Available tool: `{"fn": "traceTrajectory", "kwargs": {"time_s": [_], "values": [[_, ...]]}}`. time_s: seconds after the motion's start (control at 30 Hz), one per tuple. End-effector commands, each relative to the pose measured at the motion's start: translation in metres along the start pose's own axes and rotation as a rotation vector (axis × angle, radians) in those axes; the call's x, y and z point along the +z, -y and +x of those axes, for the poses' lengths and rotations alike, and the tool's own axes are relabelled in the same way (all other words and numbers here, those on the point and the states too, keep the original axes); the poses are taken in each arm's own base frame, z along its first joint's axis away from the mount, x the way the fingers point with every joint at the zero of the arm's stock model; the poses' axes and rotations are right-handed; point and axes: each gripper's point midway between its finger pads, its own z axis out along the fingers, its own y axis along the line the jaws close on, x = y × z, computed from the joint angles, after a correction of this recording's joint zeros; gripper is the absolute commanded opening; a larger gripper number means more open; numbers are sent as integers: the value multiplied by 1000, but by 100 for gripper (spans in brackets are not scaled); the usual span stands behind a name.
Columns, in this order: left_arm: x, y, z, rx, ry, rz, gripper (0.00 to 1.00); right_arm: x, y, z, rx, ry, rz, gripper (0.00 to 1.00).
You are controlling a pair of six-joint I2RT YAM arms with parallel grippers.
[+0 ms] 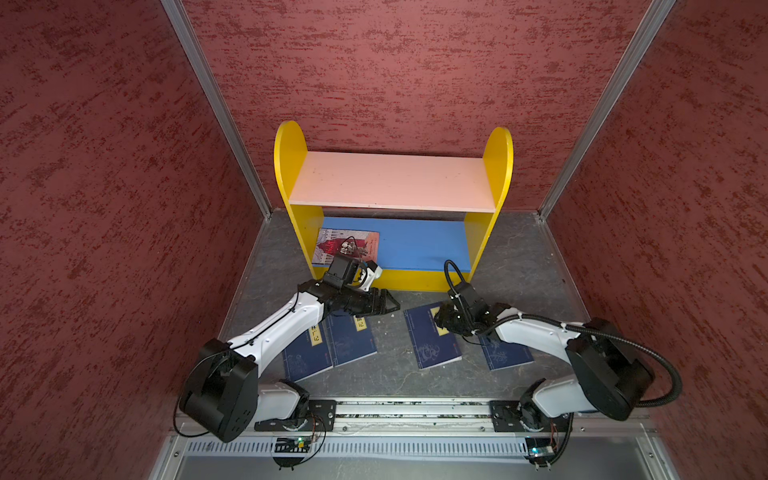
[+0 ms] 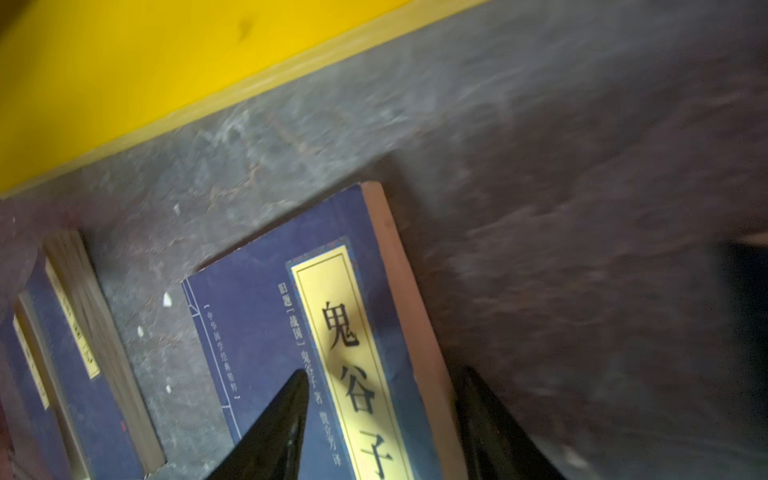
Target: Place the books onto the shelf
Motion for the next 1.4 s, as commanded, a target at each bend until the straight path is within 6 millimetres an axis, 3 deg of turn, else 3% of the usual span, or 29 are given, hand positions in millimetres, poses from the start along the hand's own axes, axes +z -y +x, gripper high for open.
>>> {"fn": "traceTrajectory", "kwargs": {"time_s": [0.0, 0.17, 0.53, 0.83, 1.37], "values": [[12, 2, -1, -46, -25, 13, 80, 3, -2, 26, 7, -83, 17, 60], [35, 14, 19, -152, -103, 188, 80, -13, 21, 26, 65, -10, 81, 64], [71, -3, 64, -120, -215, 5, 80, -6, 21, 48, 53, -101, 20, 65], [84, -20, 67, -149, -219, -59, 80, -5, 40, 73, 47, -209, 70, 64], [105, -30, 65, -142, -276, -51, 80, 2, 40, 112, 37, -411, 19, 62]]}}
